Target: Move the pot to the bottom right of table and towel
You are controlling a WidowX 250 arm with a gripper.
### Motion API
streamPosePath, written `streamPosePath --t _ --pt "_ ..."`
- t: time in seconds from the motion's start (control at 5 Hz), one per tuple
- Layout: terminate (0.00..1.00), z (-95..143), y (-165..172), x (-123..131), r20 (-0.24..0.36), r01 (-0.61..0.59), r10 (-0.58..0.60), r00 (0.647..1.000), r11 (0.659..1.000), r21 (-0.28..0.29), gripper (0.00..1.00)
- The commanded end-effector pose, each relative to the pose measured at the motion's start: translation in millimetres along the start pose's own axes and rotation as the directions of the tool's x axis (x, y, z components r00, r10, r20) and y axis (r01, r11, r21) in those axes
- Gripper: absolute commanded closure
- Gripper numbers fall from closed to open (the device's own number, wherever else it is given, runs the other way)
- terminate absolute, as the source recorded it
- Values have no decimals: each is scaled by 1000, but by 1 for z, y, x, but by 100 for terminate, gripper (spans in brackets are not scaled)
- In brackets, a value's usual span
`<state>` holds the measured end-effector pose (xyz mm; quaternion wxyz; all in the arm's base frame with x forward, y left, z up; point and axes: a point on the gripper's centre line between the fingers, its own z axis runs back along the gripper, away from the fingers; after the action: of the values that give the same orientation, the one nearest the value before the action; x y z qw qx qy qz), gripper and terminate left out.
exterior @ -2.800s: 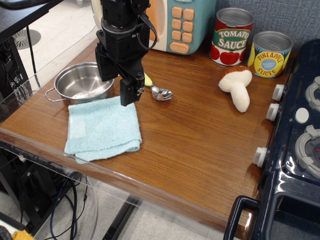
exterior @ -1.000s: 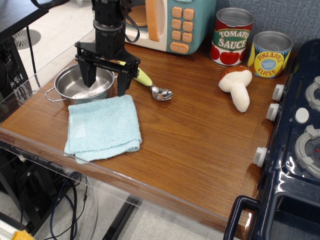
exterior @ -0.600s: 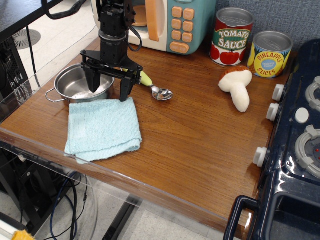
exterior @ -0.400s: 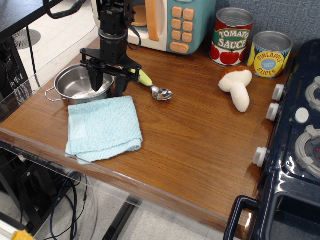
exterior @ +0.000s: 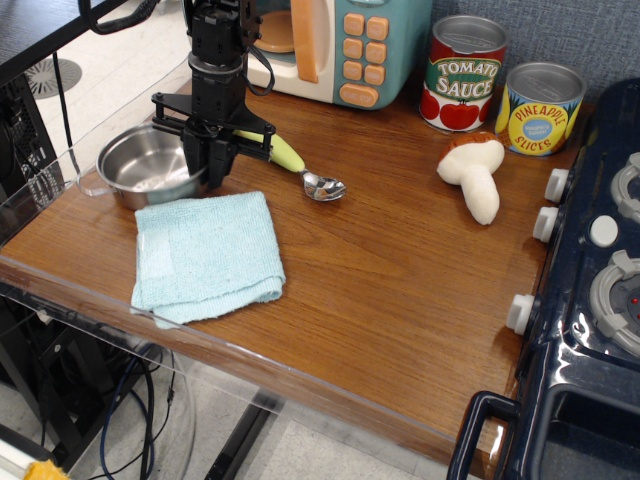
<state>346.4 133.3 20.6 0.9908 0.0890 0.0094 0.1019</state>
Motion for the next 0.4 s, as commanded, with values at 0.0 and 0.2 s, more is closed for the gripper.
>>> streamPosePath --t 0.0,0.2 --pt "0 42 10 3 47 77 -80 996 995 71 100" --pt "0 61 1 0 35 148 -151 988 986 79 100"
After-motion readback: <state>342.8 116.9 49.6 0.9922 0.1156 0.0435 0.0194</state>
